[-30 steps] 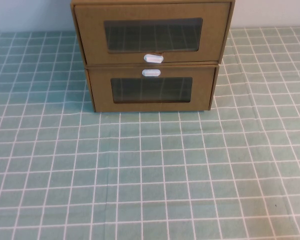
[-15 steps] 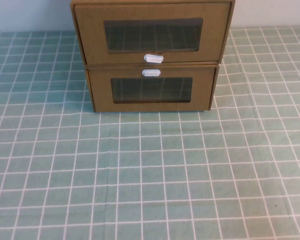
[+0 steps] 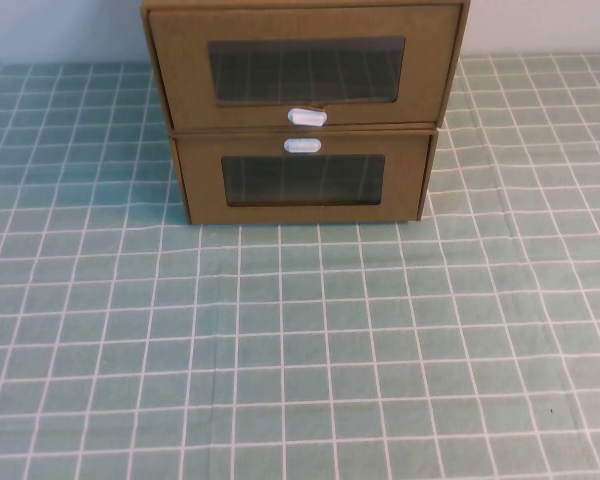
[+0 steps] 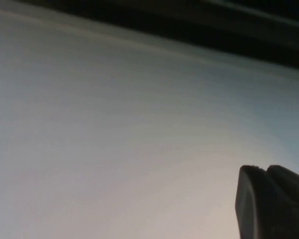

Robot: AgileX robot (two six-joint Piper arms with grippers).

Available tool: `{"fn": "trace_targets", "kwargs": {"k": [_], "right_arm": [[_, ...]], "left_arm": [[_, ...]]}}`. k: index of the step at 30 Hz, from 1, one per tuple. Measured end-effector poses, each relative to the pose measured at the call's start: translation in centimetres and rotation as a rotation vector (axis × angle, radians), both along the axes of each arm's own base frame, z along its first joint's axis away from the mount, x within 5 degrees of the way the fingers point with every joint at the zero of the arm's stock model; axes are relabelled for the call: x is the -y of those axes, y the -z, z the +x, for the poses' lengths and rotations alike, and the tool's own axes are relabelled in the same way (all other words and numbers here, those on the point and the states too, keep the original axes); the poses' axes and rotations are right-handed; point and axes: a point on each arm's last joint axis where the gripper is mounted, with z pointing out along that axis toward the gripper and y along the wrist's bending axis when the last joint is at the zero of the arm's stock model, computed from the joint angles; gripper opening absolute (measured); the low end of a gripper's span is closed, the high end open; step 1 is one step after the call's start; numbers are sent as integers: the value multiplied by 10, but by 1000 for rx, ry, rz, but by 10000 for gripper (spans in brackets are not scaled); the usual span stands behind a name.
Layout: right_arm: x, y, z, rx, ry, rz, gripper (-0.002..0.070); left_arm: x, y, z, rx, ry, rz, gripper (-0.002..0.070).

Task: Open the shoe box
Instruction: 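Pull the top drawer of the cardboard box fully open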

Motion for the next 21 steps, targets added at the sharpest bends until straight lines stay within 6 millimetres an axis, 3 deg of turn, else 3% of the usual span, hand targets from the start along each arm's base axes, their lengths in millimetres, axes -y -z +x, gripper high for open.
{"fn": "trace_targets", "kwargs": {"k": [4,8,15,21], "right_arm": [[-12,-44,21,-204,-77,-93,-13],[-30,-63,78,-548,-162,-214,-13],[-49,-40,179,-918,-224,-280,-13],[-64,-9,234,-1116,-369,-215,-13]], "left_arm": [[4,-43,23,-252,-3,52,-5],[12,-64,70,-589,-1,110,-5],[24,-51,143,-894,-11,170,-5],[36,-24,210,-1086,38,166,-5]]}}
